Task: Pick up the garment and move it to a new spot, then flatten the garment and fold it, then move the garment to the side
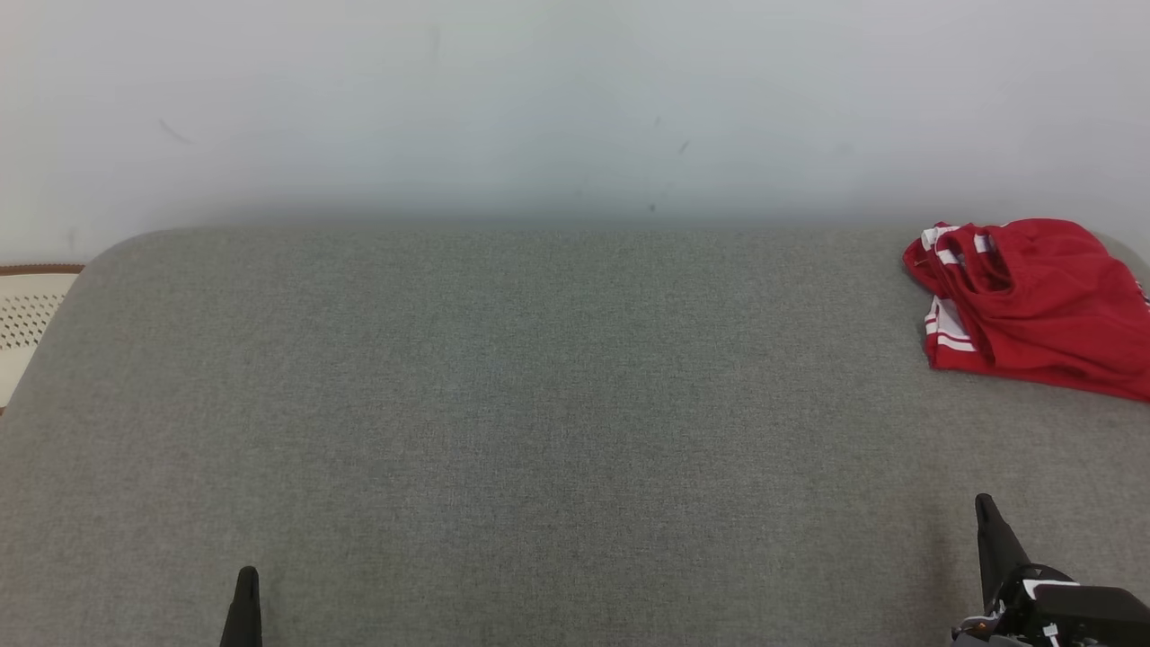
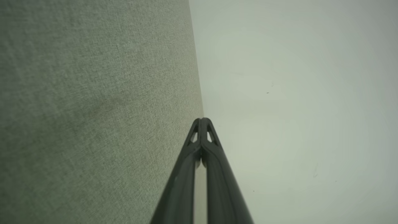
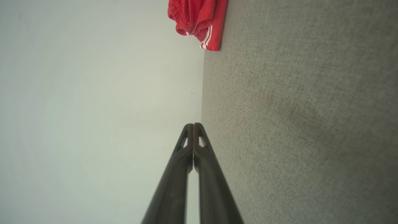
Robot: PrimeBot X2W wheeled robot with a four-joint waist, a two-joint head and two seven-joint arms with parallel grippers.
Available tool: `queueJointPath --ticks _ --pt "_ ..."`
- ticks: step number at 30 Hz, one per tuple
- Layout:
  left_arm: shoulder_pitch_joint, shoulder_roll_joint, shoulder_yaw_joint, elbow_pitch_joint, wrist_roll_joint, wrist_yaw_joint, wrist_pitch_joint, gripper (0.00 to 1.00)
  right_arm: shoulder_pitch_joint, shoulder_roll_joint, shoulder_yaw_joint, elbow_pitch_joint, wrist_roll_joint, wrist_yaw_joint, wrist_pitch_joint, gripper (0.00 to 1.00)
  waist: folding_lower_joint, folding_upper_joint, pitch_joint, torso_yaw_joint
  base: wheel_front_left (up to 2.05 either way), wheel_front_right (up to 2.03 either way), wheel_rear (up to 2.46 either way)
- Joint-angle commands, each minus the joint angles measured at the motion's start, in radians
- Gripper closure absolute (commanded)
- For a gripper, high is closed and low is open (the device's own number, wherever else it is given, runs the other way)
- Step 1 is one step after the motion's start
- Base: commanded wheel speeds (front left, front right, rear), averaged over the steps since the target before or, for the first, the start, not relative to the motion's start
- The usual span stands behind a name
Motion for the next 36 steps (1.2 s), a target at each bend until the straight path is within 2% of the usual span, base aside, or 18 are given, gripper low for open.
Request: queueJointPath --ticks 1,18,36 --pt "-0.009 0.002 -0.001 0.002 -0.025 -0.004 0.005 1.0 -0.013 0.002 -0.005 0.001 0.018 0.0 0.008 1.0 0.0 0.0 0.0 0.0 0.0 0.0 0.0" --pt "-0.022 0.002 -0.003 0.023 -0.151 -0.014 0.028 1.0 -0.022 0.006 -0.034 0.012 0.14 0.0 0.05 1.0 0.0 0.0 0.003 0.004 0.0 0.0 0.0" --pt "-0.016 0.002 -0.004 0.022 -0.145 -0.013 0.025 1.0 -0.023 0.01 -0.039 0.011 0.132 0.0 0.053 1.0 0.0 0.0 0.003 0.004 0.0 0.0 0.0"
